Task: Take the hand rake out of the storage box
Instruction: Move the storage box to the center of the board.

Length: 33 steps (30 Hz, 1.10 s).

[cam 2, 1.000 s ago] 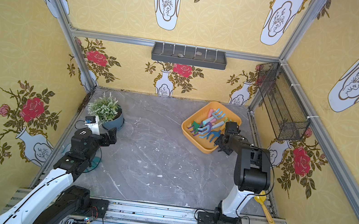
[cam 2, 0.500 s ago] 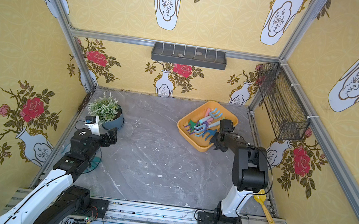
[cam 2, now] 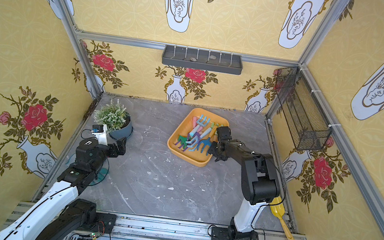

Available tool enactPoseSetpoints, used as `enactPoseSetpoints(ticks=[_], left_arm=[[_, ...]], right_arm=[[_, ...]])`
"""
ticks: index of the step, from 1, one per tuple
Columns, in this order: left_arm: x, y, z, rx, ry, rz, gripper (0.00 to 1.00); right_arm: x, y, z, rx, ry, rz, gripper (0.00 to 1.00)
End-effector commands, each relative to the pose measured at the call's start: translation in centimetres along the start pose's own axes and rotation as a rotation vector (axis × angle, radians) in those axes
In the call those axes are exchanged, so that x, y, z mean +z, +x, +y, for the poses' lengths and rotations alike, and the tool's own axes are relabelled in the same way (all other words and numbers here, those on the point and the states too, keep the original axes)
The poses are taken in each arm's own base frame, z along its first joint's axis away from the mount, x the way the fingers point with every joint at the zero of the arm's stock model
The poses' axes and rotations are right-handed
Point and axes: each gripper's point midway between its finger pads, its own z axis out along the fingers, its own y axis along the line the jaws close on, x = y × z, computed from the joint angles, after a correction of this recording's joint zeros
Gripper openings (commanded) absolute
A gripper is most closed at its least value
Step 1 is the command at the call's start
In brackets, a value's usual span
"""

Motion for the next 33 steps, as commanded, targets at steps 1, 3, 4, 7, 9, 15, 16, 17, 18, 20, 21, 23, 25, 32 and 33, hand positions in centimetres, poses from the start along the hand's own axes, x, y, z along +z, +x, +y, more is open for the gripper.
enactPoseSetpoints(ticks=[1,3,4,7,9,15,16,17,18,20,21,23,25,32,33], left_arm=[[0.1,-0.6,-0.7,-0.001,0.039,-0.027,1.00],[0.3,-0.6,-1.2,-0.001,0.064,-0.025,1.00],[0.4,-0.6,-1.6,-0.002,0.084,-0.024,1.00],[1.0,-0.5,-3.6,-0.048,0.198,0.003,1.00],[1.7,-0.2,-5.1,-0.084,0.262,0.029,1.00],[4.8,2.6,-12.3,-0.047,0.321,0.170,1.00],[5.3,3.4,-13.4,-0.031,0.316,0.200,1.00],[6.0,4.4,-14.0,-0.027,0.297,0.238,1.00],[6.8,5.4,-14.3,-0.036,0.280,0.275,0.99],[8.1,7.0,-13.8,-0.061,0.215,0.342,0.95],[8.7,7.7,-13.5,-0.066,0.184,0.368,0.93],[9.3,8.8,-13.3,-0.082,0.156,0.408,0.91],[9.7,9.7,-13.3,-0.099,0.140,0.441,0.90],[11.9,11.0,-12.9,-0.076,0.072,0.500,0.81],[12.3,10.9,-12.4,-0.070,0.054,0.505,0.73]], right_arm=[[0.3,-0.3,2.2,-0.113,-0.043,0.002,0.14],[0.7,-0.9,3.6,-0.167,-0.067,0.000,0.12],[1.0,-1.2,3.9,-0.172,-0.064,-0.001,0.12],[1.7,-2.0,4.5,-0.116,-0.058,0.015,0.14],[2.0,-2.0,5.3,-0.066,-0.092,0.025,0.24],[-0.3,-1.7,8.3,-0.092,-0.173,0.003,0.63],[-0.9,-1.7,8.3,-0.096,-0.179,-0.008,0.71],[-1.6,-1.8,8.2,-0.103,-0.179,-0.022,0.84],[-2.4,-2.0,8.0,-0.108,-0.176,-0.041,0.90],[-3.5,-2.3,7.6,-0.124,-0.168,-0.064,0.99],[-4.1,-2.5,7.2,-0.126,-0.162,-0.074,0.97],[-4.9,-3.0,6.7,-0.143,-0.153,-0.095,0.98],[-5.4,-4.0,6.3,-0.165,-0.137,-0.119,0.98],[-5.8,-10.3,8.7,-0.298,-0.111,-0.184,0.97],[-5.9,-11.2,9.2,-0.320,-0.116,-0.197,0.98]])
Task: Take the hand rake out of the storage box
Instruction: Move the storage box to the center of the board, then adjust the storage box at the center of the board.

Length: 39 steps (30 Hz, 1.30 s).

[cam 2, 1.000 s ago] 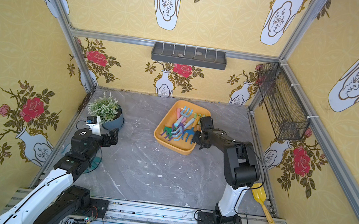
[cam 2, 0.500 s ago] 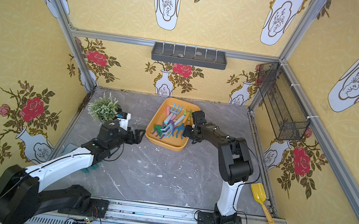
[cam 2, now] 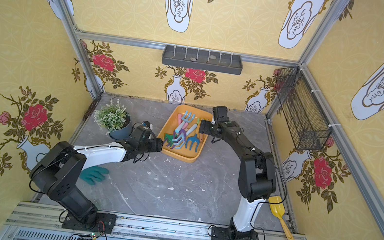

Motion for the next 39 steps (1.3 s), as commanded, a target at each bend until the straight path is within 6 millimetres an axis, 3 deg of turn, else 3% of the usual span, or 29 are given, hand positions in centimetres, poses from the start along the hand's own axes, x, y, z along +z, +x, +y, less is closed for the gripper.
enactPoseSetpoints(ticks=[1,4,10,17,21,24,26,29,35,39], left_arm=[[0.7,-0.3,1.8,-0.003,-0.074,0.018,0.69],[0.9,-1.2,3.4,-0.022,-0.068,0.008,0.60],[1.2,-4.0,4.2,0.066,-0.045,-0.024,0.45],[2.4,-7.4,3.4,0.207,0.030,-0.031,0.40],[2.0,-8.3,3.0,0.219,0.064,-0.035,0.39],[0.4,-8.8,2.0,0.211,0.117,-0.067,0.49],[-1.5,-9.3,1.3,0.192,0.148,-0.113,0.66],[-4.8,-10.0,1.0,0.155,0.174,-0.207,0.81],[-9.7,-9.9,0.8,0.117,0.218,-0.327,0.85],[-10.9,-9.3,1.8,0.114,0.179,-0.341,0.88]], right_arm=[[0.2,-2.4,-0.1,-0.105,0.021,-0.019,0.97],[1.4,-4.8,0.0,-0.196,-0.004,-0.046,0.97],[4.6,-7.9,-2.5,-0.253,-0.098,-0.048,0.98],[8.2,-9.2,-4.5,-0.262,-0.231,-0.096,1.00],[10.0,-9.9,-4.5,-0.274,-0.256,-0.137,0.92],[11.2,-9.8,-4.4,-0.272,-0.279,-0.146,0.81],[11.4,-9.6,-3.9,-0.265,-0.317,-0.141,0.71],[11.5,-8.9,-3.4,-0.260,-0.351,-0.128,0.53],[11.5,-7.3,-4.6,-0.205,-0.260,-0.085,0.26],[10.5,-5.5,-5.7,-0.079,-0.181,-0.082,0.08]])
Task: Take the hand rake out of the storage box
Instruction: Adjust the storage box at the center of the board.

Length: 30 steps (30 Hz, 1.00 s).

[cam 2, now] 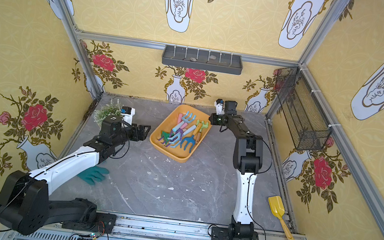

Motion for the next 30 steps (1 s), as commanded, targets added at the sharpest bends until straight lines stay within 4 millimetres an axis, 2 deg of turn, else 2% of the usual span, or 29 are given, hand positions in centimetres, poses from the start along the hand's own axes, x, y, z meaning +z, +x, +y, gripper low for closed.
enactPoseSetpoints(ticks=[1,5,9,12,17,21,27,28,30], left_arm=[[-0.7,-0.3,0.7,0.000,-0.039,-0.030,0.89],[-1.3,0.1,1.1,0.011,-0.065,-0.025,0.90],[-1.3,0.2,1.3,0.002,-0.076,-0.019,0.90],[-0.9,0.4,1.2,-0.014,-0.068,-0.006,0.90],[0.6,0.4,1.2,-0.035,-0.064,0.025,0.90],[2.6,0.0,1.2,-0.046,-0.070,0.072,0.90],[5.9,-1.2,0.1,-0.036,-0.019,0.115,0.87],[6.5,-1.5,-0.2,-0.021,-0.007,0.126,0.87],[7.5,-1.9,-0.4,0.017,-0.009,0.161,0.88]], right_arm=[[-1.0,0.7,-0.9,0.098,0.102,-0.032,0.05],[-2.7,2.8,-2.4,0.248,0.252,-0.027,0.02],[-4.3,5.8,-4.9,0.536,0.404,-0.036,0.00],[-4.4,6.5,-5.5,0.627,0.467,-0.079,0.00],[-2.7,5.8,-4.1,0.635,0.453,-0.106,0.00],[-3.1,7.1,-4.4,0.726,0.513,-0.136,0.00],[-3.2,8.7,-1.8,0.786,0.484,-0.207,0.00],[-3.0,8.7,-1.2,0.774,0.467,-0.214,0.02],[-2.6,8.4,-0.5,0.762,0.426,-0.195,0.18]])
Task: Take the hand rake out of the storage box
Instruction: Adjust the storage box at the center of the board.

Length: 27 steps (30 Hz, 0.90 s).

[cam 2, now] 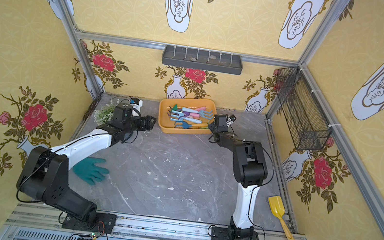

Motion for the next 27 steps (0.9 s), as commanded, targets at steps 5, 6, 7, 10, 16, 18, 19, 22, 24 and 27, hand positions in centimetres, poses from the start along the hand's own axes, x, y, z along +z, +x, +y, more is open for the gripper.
enactPoseSetpoints(ticks=[5,6,7,10,16,18,19,22,24,27], left_arm=[[3.2,-1.9,-1.2,0.156,-0.003,0.088,0.87],[3.6,-2.4,-1.6,0.181,0.003,0.091,0.87],[4.2,-2.9,-2.1,0.213,0.003,0.092,0.87],[6.4,-3.8,-3.9,0.351,-0.010,0.095,0.88],[13.4,-3.9,-8.1,0.654,0.060,0.108,0.93],[15.5,-4.1,-8.4,0.695,0.077,0.113,0.94],[16.3,-4.2,-8.6,0.716,0.090,0.112,0.94],[19.0,-4.0,-8.6,0.753,0.103,0.109,0.97],[20.6,-3.8,-8.5,0.762,0.108,0.103,1.00],[22.6,-3.6,-8.4,0.754,0.118,0.086,1.00]], right_arm=[[-0.6,3.3,-2.1,-0.048,0.045,0.170,0.41],[-1.0,3.1,-2.1,-0.056,0.031,0.175,0.45],[-1.5,2.7,-1.9,-0.066,0.015,0.171,0.50],[-3.4,1.2,-0.6,-0.137,-0.071,0.148,0.70],[-6.1,-0.9,0.6,-0.219,-0.173,0.113,0.90],[-6.5,-0.7,1.1,-0.235,-0.224,0.120,0.92],[-6.5,-0.5,1.0,-0.236,-0.231,0.123,0.93],[-6.6,-0.3,1.3,-0.264,-0.275,0.135,0.94],[-6.6,-0.1,1.7,-0.285,-0.306,0.144,0.94],[-6.7,0.0,2.0,-0.306,-0.340,0.145,0.94]])
